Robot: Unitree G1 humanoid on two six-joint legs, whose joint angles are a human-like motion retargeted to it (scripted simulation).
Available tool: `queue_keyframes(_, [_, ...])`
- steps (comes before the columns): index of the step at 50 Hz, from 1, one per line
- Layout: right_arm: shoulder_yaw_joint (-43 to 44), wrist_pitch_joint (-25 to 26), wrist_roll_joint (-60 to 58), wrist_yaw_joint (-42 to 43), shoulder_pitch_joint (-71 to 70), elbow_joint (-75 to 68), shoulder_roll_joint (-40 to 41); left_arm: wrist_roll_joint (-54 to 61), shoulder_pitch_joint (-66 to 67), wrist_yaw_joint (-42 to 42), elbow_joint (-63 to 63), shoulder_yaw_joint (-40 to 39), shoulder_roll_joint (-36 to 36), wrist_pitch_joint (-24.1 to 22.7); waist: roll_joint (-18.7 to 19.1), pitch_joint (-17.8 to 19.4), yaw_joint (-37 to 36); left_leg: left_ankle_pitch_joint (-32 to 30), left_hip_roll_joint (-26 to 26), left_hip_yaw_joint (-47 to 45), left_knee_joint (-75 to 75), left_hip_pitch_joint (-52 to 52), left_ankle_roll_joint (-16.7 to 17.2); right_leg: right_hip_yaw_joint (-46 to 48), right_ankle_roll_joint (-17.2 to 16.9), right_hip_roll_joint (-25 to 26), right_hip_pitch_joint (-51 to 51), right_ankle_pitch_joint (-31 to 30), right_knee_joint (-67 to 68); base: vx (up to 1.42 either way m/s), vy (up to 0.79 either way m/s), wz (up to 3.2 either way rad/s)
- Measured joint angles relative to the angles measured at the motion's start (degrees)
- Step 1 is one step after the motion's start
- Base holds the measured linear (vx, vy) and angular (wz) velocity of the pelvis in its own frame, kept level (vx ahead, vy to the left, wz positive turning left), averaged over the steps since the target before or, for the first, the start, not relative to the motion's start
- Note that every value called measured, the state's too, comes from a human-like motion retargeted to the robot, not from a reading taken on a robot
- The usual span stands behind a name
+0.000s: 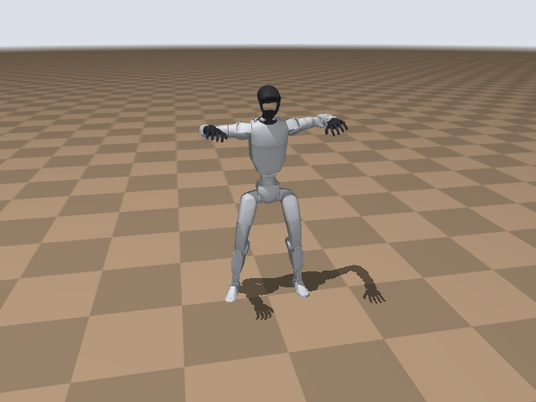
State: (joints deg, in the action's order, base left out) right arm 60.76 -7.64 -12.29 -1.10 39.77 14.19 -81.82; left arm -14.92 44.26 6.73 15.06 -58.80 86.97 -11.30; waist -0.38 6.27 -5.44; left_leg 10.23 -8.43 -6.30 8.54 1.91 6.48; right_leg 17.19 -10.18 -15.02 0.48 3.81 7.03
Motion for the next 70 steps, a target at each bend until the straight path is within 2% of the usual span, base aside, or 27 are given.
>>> queue_keyframes(8, [-3.0, 0.2, 0.2, -0.1, -2.5, 0.6, -0.8, 0.2, -0.7, -0.5, -1.2, 1.0, 0.6, 0.4, -0.9, -0.9, 0.6, 0.4, 1.1, -0.8, -0.8, -0.5, 0.9, -0.1, -0.4, -1.2, -0.1, -0.3, 0.1, 0.02, 0.07, 0.01])
queue_keyframes(18, [-5.0, 0.4, -0.1, 0.0, -4.6, 0.8, -0.9, 2.6, -2.2, -1.4, -1.1, 2.9, -0.2, 0.3, -2.5, -1.5, -0.1, 1.1, 1.4, -2.1, -0.8, -1.7, 0.1, -1.6, -0.7, -1.6, 0.0, -0.1, 0.2, 0.00, 0.00, 0.00])
queue_keyframes(23, [-6.9, 0.3, 1.3, 0.7, -6.1, 3.1, 0.9, 4.0, -4.1, -1.0, 0.9, 5.5, -2.0, 0.4, -3.1, 0.6, -0.3, 2.2, 1.5, -2.5, 2.2, -1.0, -0.2, -2.1, -0.6, -1.9, 0.3, 0.0, 0.3, 0.00, 0.00, 0.00])
queue_keyframes(28, [-10.8, -0.3, 4.5, 2.2, -8.9, 7.6, 4.7, 5.9, -7.6, -0.4, 4.4, 11.3, -6.1, -0.4, -2.4, 5.2, 0.0, 5.0, 0.7, -2.2, 9.2, 1.4, -0.3, -3.0, 0.1, -1.8, 0.3, 1.2, 2.4, -0.08, 0.05, -0.05])
queue_keyframes(33, [-17.7, -1.0, 8.3, 3.9, -14.1, 12.1, 8.5, 10.4, -13.9, -0.5, 7.4, 21.4, -14.9, -1.1, 0.0, 13.0, 0.8, 11.2, -2.1, -2.3, 20.6, 3.4, 0.0, -6.7, 3.2, -1.0, -2.6, 6.3, 12.5, -0.12, 0.08, -0.23])
queue_keyframes(37, [-27.1, -1.6, 8.5, 4.7, -20.2, 14.3, 13.4, 7.9, -19.7, 0.1, 6.7, 29.5, -20.3, -0.6, -1.1, 20.5, 1.0, 17.8, -3.6, -2.4, 33.4, 5.9, 0.0, -9.6, 6.1, -2.3, -6.7, 15.7, 27.2, -0.11, 0.02, -0.22])
queue_keyframes(39, [-33.7, -2.0, 7.0, 6.7, -23.5, 14.0, 17.0, 4.6, -23.6, 1.9, 5.0, 34.8, -22.1, -0.1, -1.6, 22.9, 1.8, 20.7, -4.3, -1.1, 40.6, 9.8, -0.5, -10.1, 8.3, -2.7, -9.8, 19.9, 33.7, -0.13, 0.02, 0.23])
queue_keyframes(43, [-48.6, -3.6, 1.9, 14.8, -28.2, 10.8, 24.7, -3.4, -31.6, 7.5, 0.9, 48.5, -26.6, 1.3, -1.5, 23.5, 2.6, 24.5, -6.3, 1.9, 53.9, 22.1, -2.4, -10.6, 11.3, -2.9, -20.7, 24.9, 46.5, -0.11, 0.00, 0.19])
queue_keyframes(48, [-64.2, -3.1, -2.3, 24.5, -34.7, 3.2, 33.4, -7.6, -43.5, 12.8, -6.4, 67.3, -32.2, 2.9, -1.7, 23.5, 1.3, 26.2, -6.8, 3.4, 62.1, 33.7, -4.5, -11.8, 13.8, -3.3, -32.0, 27.0, 54.6, -0.11, 0.03, -0.02])
queue_keyframes(53, [-69.7, -4.7, -0.5, 30.0, -34.8, 1.4, 42.8, -6.4, -51.6, 15.8, -12.5, 81.4, -34.8, 0.3, -2.3, 23.5, 0.9, 26.3, -6.2, 4.5, 64.6, 39.6, -5.4, -11.0, 13.7, -4.4, -37.2, 24.9, 56.4, -0.05, 0.08, 0.09])
queue_keyframes(56, [-69.6, -6.0, 1.0, 30.3, -31.8, 2.6, 46.2, -6.7, -56.0, 17.3, -14.7, 88.8, -35.2, -1.9, -2.0, 23.5, 1.0, 25.4, -5.5, 4.6, 63.3, 40.3, -6.0, -10.1, 14.5, -5.8, -40.6, 18.4, 59.3, -0.01, 0.16, 0.12])
queue_keyframes(58, [-68.9, -6.7, 1.6, 29.7, -29.7, 3.8, 47.2, -6.5, -58.1, 18.3, -15.1, 92.5, -35.5, -3.3, -1.3, 23.5, 1.3, 24.5, -5.1, 4.4, 62.0, 40.1, -6.7, -12.1, 14.1, -4.4, -43.3, 15.9, 61.7, 0.02, 0.19, 0.07])
queue_keyframes(62, [-68.6, -8.2, 2.3, 28.9, -28.0, 5.3, 47.6, -4.5, -57.4, 19.2, -15.5, 94.1, -37.6, -4.5, 0.0, 23.5, 2.1, 23.4, -4.3, 3.3, 59.8, 39.5, -7.3, -16.5, 11.1, 3.3, -44.8, 23.9, 62.4, 0.07, 0.15, 0.00])
queue_keyframes(65, [-68.7, -7.9, 2.1, 28.8, -29.0, 4.5, 46.8, -3.7, -54.2, 19.9, -17.8, 91.5, -40.6, -4.0, -0.1, 23.5, 2.1, 22.6, -2.9, 0.5, 59.2, 38.7, -7.3, -14.6, 8.9, 5.1, -41.6, 22.3, 52.8, 0.09, 0.11, -0.12])
queue_keyframes(68, [-70.3, -6.6, 1.3, 30.3, -32.7, 1.7, 45.9, -5.4, -49.8, 21.3, -21.5, 86.9, -42.9, -1.9, -0.4, 23.5, 1.0, 16.8, -0.3, 1.8, 64.6, 41.2, -3.5, -15.4, 14.2, 3.7, -40.8, 23.0, 50.7, 0.09, 0.13, -0.37])
queue_keyframes(70, [-71.5, -5.6, 0.3, 31.7, -35.7, -0.6, 45.0, -4.7, -47.1, 21.8, -24.4, 83.7, -44.5, -1.0, -0.6, 23.5, 0.9, 13.3, 3.4, 5.8, 69.0, 43.6, 1.1, -18.1, 14.7, 2.6, -42.2, 21.9, 53.4, 0.08, 0.18, -0.24])
